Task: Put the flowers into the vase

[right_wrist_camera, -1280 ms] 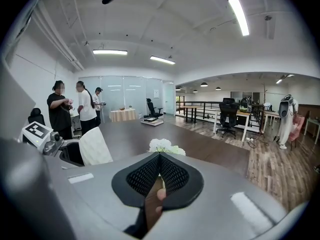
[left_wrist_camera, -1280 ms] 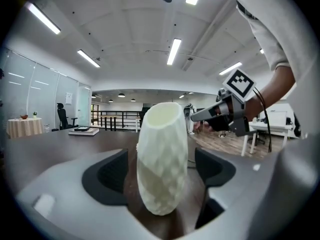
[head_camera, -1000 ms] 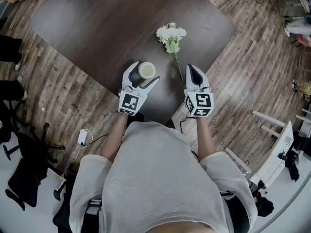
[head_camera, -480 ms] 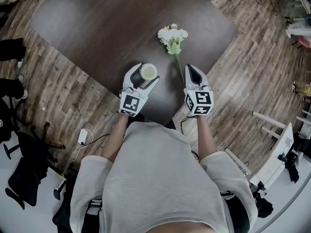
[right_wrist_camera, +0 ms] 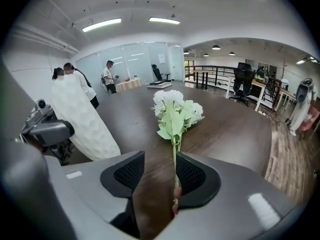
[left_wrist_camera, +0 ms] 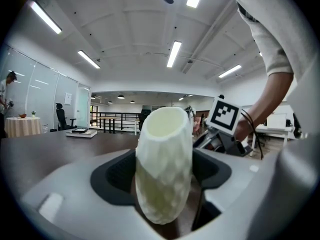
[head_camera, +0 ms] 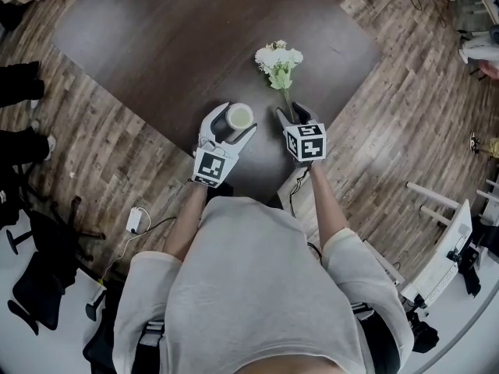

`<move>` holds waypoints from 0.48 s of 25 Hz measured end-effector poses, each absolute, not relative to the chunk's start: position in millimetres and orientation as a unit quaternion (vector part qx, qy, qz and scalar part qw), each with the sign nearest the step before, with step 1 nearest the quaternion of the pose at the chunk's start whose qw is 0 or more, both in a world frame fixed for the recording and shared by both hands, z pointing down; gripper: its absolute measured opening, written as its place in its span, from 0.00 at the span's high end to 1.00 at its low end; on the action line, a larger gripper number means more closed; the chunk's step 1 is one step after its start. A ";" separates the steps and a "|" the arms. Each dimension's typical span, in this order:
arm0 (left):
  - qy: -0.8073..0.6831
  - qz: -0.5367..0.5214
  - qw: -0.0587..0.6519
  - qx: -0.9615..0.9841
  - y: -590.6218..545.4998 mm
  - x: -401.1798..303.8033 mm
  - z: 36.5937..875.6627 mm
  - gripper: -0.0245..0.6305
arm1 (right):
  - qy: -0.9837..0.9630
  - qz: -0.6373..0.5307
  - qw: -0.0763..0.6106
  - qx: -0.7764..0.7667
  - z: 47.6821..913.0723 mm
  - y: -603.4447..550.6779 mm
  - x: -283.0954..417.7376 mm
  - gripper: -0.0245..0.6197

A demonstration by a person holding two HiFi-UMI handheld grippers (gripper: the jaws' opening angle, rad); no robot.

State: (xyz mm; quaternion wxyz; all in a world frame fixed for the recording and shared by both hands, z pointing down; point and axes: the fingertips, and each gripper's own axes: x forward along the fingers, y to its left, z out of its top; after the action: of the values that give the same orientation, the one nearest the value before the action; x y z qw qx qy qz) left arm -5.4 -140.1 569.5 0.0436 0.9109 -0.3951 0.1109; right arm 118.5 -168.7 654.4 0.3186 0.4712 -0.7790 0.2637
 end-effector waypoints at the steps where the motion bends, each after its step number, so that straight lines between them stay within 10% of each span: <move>1: -0.395 0.111 0.044 0.911 -140.2 -5.7 569.5 0.44 | -0.776 0.265 0.329 0.470 658.7 -172.7 118.0 0.65; 12: -0.397 0.113 0.044 0.910 -141.1 -3.9 570.3 0.44 | -0.743 0.299 0.417 0.431 696.3 -208.9 126.7 0.72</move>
State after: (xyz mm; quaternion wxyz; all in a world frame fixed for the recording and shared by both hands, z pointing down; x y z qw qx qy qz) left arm -3.9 -141.1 570.3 0.0436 0.9097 -0.3974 0.1125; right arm 126.7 -208.9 696.3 0.4165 0.4307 -0.7428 0.2986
